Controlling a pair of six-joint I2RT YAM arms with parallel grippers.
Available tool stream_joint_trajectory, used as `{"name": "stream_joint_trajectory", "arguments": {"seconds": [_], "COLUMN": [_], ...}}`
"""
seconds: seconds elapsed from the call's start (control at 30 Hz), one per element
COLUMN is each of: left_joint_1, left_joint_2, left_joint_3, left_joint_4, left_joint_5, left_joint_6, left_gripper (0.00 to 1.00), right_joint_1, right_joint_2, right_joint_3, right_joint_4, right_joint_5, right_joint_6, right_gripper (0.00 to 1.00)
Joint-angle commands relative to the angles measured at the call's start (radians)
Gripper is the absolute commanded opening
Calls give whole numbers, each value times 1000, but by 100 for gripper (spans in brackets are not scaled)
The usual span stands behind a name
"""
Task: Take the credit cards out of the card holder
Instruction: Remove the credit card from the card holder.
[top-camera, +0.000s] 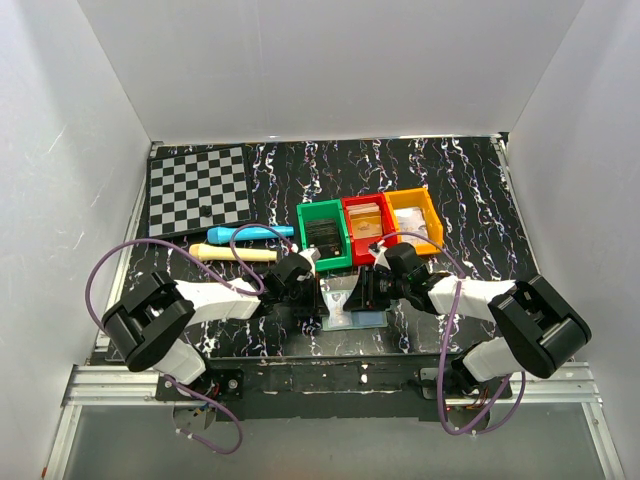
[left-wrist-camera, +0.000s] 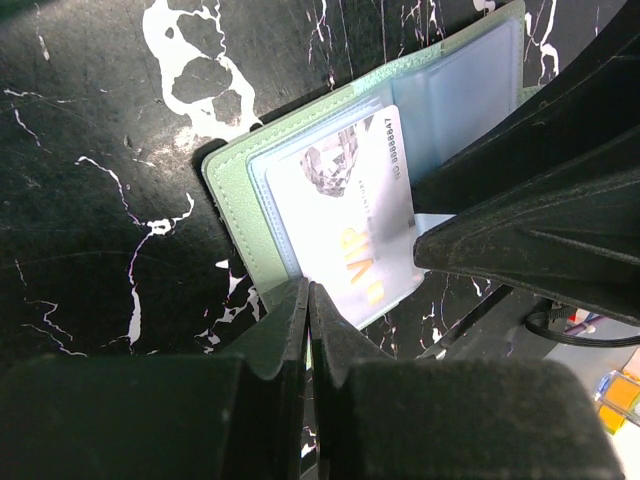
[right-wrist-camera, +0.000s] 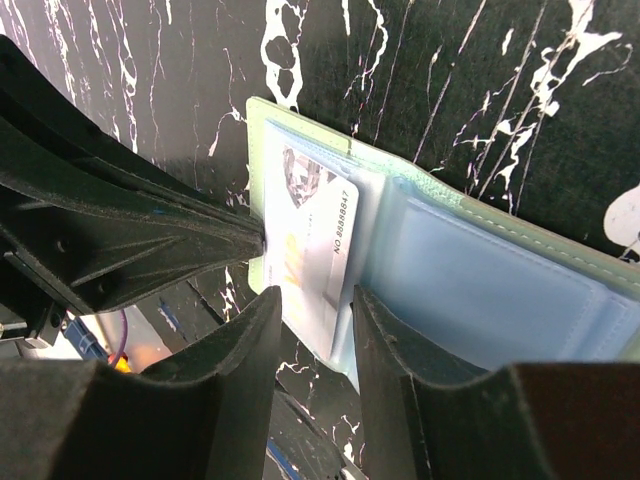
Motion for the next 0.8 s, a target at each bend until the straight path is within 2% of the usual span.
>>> {"name": "stream_joint_trajectory", "arguments": {"seconds": [0.0, 0.53, 0.77], "left_joint_1": [1, 1, 1], "left_joint_2": [9, 44, 56], "left_joint_3": [20, 11, 3], "left_joint_4": [8, 15, 30], "left_joint_5": [-9, -9, -4], "left_joint_6": [17, 9, 12], "left_gripper": [0, 0, 0], "right_joint_1": [3, 3, 3], "right_joint_2": [-5, -48, -25], "right_joint_3": [11, -23, -49], "right_joint_4": [3, 78, 173], "right_joint_5": [-12, -46, -95], "right_joint_6": [-7, 15, 42], "right_gripper": [43, 43, 42]}}
